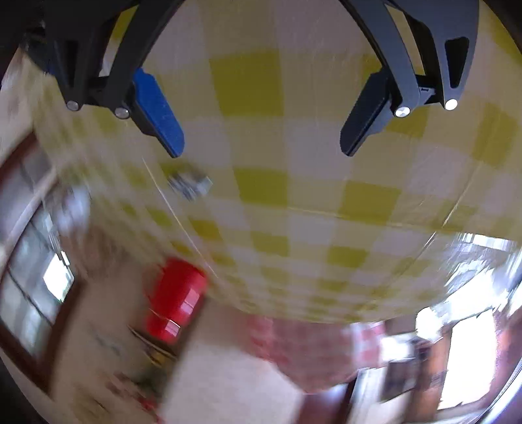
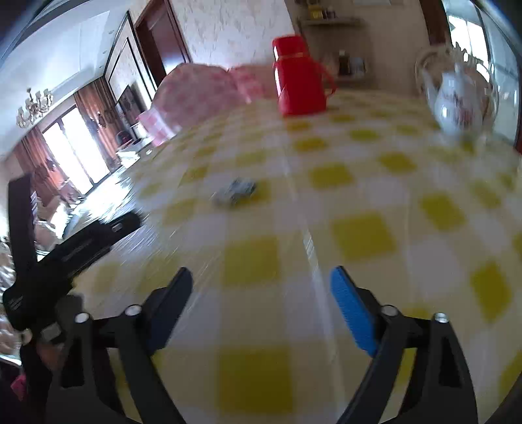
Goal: Organize snacks
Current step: 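Move both open tools back over the last small packets on the table, then grasp the small blue-and-white packet with the right tool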
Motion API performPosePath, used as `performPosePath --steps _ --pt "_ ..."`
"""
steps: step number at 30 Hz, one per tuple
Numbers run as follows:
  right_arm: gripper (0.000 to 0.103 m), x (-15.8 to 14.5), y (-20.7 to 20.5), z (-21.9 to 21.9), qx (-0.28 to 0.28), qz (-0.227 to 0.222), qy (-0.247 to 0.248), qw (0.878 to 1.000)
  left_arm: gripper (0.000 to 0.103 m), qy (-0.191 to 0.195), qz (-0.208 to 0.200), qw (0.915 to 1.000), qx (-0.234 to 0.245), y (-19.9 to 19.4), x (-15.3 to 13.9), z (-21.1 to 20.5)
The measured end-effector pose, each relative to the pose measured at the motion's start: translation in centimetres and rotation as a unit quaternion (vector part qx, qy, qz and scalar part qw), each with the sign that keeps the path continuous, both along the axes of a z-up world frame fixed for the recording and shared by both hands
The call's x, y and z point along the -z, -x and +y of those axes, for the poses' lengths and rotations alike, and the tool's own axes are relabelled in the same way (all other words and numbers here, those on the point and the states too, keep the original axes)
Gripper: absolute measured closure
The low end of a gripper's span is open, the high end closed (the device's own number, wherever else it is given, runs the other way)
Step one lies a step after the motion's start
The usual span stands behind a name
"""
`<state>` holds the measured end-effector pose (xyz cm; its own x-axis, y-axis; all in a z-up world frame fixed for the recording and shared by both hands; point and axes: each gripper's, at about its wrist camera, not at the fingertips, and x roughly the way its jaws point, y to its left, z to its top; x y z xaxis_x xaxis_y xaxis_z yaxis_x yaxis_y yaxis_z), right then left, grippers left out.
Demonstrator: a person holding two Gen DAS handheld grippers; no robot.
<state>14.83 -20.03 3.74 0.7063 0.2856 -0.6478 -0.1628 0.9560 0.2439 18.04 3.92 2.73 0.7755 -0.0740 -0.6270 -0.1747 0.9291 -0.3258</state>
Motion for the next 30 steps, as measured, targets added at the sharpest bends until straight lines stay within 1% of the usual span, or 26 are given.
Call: performPosePath --steps 1,2,3,4,6,7,8,9,12,13,15,16,17,18,19,20,22,23,25,27,28,30 --pt "0.029 0.2 -1.7 0.1 0.003 -0.004 0.026 1.000 0.006 0.016 0.008 0.9998 -0.011 -0.4 0.1 0.6" --pt "0.032 0.5 -3.0 0.4 0.000 0.000 0.044 0.999 0.006 0.048 0.005 0.9987 -0.015 -0.6 0.4 1.6" --pt "0.039 0.8 -4.6 0.8 -0.007 0.006 0.065 0.998 0.006 0.062 -0.002 0.9980 -0.013 -0.4 0.2 2.2" --pt "0.042 1.3 -6.7 1.3 -0.020 0.018 0.084 0.996 0.006 0.084 -0.008 0.9964 -0.008 -0.4 0.3 2.9" --pt "0.043 1.7 -8.9 2.4 -0.046 0.027 0.112 0.992 0.003 0.113 -0.014 0.9935 0.001 -0.5 0.4 3.6" --pt "0.043 2.2 -10.7 3.4 -0.070 0.036 0.134 0.988 0.003 0.119 -0.011 0.9928 -0.001 -0.7 0.5 3.8" --pt "0.044 2.5 -11.5 4.3 -0.087 0.041 0.147 0.985 0.003 0.123 -0.007 0.9924 0.000 -0.9 0.7 3.8" --pt "0.048 2.5 -12.2 5.1 -0.102 0.043 0.159 0.981 0.003 0.127 -0.003 0.9919 0.003 -1.1 0.8 3.9" --pt "0.051 2.3 -14.2 7.0 -0.119 0.031 0.187 0.975 0.002 0.140 0.001 0.9901 0.001 -0.9 0.9 4.1" --pt "0.054 2.4 -15.1 7.6 -0.131 0.031 0.191 0.972 0.002 0.144 0.001 0.9896 0.000 -0.5 0.9 4.1" --pt "0.057 2.3 -16.0 8.6 -0.150 0.029 0.190 0.970 0.002 0.155 0.004 0.9879 -0.004 -0.5 1.1 4.4" --pt "0.063 2.4 -16.3 8.9 -0.156 0.027 0.189 0.969 0.002 0.157 0.006 0.9876 -0.005 -0.4 1.2 4.4" --pt "0.065 2.4 -16.5 9.1 -0.159 0.027 0.186 0.969 0.002 0.159 0.008 0.9872 -0.005 -0.5 1.3 4.4" --pt "0.070 2.3 -16.4 9.2 -0.161 0.030 0.181 0.970 0.002 0.160 0.009 0.9871 -0.004 -0.6 1.3 4.4" --pt "0.083 2.1 -16.0 9.3 -0.162 0.031 0.174 0.971 0.002 0.159 0.009 0.9872 -0.002 -0.6 1.3 4.3" --pt "0.082 2.2 -15.4 9.2 -0.164 0.029 0.164 0.972 0.002 0.156 0.011 0.9877 0.000 -0.7 1.2 4.2" --pt "0.082 1.8 -13.8 9.1 -0.145 0.025 0.183 0.972 0.002 0.152 0.013 0.9883 0.006 -0.7 1.2 4.0" --pt "0.082 1.4 -12.8 8.7 -0.137 0.022 0.179 0.974 0.002 0.147 0.014 0.9890 0.009 -0.8 1.2 3.8" --pt "0.082 0.2 -9.6 6.9 -0.118 0.008 0.150 0.982 0.002 0.137 0.018 0.9903 0.016 -0.8 1.2 3.3" --pt "0.082 -0.7 -6.7 4.9 -0.095 0.010 0.119 0.988 0.002 0.118 0.023 0.9923 0.033 -0.9 1.0 2.4" --pt "0.082 -1.2 -4.3 3.3 -0.083 0.014 0.095 0.992 0.002 0.106 0.024 0.9932 0.041 -1.0 0.9 2.0" --pt "0.082 -1.4 -0.6 1.2 -0.063 0.017 0.079 0.995 0.002 0.075 0.031 0.9949 0.060 -1.3 0.7 0.7"
